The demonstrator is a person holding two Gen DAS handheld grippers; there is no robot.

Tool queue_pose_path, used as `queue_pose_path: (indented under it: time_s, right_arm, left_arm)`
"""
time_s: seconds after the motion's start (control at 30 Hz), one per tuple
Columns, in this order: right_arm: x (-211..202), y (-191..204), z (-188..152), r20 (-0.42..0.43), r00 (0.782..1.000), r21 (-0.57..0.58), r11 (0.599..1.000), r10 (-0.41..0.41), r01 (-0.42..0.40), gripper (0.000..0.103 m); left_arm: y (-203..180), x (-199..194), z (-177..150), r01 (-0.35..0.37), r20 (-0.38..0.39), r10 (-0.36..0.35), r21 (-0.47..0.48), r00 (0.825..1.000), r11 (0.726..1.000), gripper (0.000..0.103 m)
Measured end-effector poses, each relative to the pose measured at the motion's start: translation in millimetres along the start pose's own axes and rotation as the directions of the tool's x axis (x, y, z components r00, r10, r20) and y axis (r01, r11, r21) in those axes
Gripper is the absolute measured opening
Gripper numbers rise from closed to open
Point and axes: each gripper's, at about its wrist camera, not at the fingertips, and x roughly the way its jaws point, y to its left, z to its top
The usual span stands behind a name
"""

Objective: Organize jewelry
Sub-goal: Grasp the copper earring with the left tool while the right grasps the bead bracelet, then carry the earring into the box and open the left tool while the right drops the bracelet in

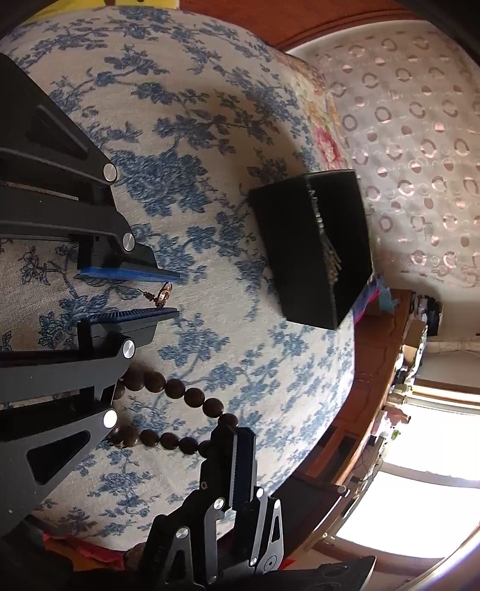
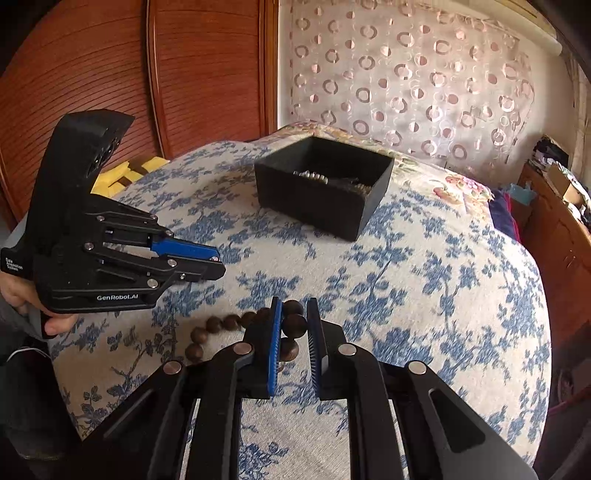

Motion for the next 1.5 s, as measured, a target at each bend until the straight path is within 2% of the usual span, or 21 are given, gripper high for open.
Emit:
queue_pose_path:
  time_s: [0.63, 1.0, 1.33, 1.5]
  right_arm:
    - [7, -45, 84, 0.133, 0.991, -0.013, 1.0, -0.013, 0.015, 0.015]
    - [7, -68, 121, 0.158, 0.987, -0.014, 1.0, -0.009, 0.011, 0.015]
    - [10, -75, 148, 0.185, 0.983, -0.022, 1.0, 0.004, 0.0, 0.015]
    - [33, -77, 149, 0.143, 0.989, -0.022, 1.0, 0.024, -0.021, 0.015]
  left_arm:
    - [31, -7, 58, -0.039, 0.089, 0.044, -0.052, 0.995, 0.998, 0.013]
    - [47, -17, 99, -0.055, 0.13, 0.061, -0.044, 0.99, 0.997, 0.013]
    - [64, 3, 119, -0.035, 0.129, 0.043, -0.064, 0.991, 0.997, 0.013]
    - [70, 14, 123, -0.023, 0.12, 0.031, -0.071, 0.992, 0.997, 0.013]
